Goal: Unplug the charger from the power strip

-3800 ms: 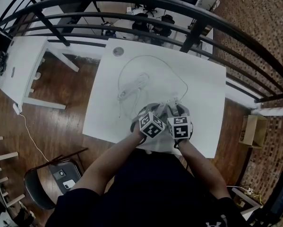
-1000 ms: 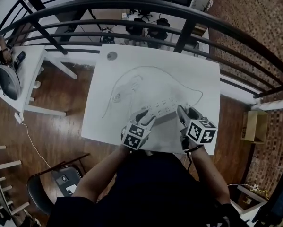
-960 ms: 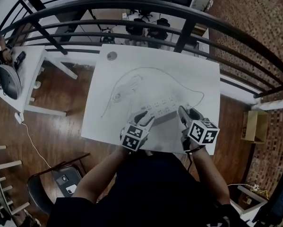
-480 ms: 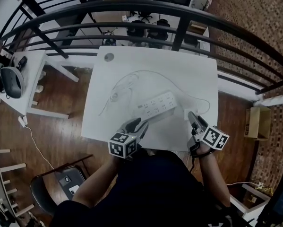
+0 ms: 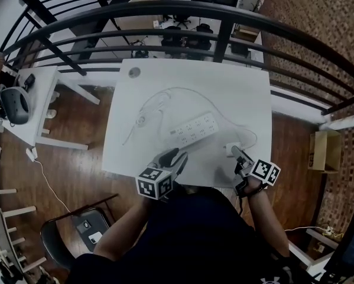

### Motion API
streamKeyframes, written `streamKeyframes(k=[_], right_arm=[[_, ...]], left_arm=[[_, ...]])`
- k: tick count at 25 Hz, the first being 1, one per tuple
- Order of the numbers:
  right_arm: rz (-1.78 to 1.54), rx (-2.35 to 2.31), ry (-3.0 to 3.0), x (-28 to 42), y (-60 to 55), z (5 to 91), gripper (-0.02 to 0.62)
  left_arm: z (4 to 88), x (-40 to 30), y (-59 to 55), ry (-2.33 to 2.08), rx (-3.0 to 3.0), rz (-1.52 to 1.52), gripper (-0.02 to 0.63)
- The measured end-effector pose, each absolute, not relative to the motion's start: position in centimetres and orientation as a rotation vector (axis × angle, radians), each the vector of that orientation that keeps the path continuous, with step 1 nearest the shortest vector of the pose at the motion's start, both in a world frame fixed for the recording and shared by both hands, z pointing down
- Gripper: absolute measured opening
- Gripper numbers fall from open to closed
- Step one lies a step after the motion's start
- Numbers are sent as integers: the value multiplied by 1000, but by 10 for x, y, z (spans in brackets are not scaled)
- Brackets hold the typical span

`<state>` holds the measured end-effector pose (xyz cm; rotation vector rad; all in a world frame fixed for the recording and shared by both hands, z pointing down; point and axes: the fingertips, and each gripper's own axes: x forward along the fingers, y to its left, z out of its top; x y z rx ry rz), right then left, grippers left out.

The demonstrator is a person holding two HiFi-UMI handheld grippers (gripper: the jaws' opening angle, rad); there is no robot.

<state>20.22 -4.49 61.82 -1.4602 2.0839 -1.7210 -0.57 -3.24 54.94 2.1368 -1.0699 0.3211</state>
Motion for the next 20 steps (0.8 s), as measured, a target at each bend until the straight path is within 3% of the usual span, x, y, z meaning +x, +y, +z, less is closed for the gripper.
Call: streamKeyframes(k=[12,15,20], right_arm=[[-1800,-1610,2087,220,-25,667,148],[-1784,-1691,2134,224,-25,669,260],[-1776,-1780,2147,231,-21,670,302]], left_arm=[[554,-3,-27,-1073,2116,348,150],[556,-2,-27,-1065,2116,354,150],[556,0,-27,-1048,2124,350,150]])
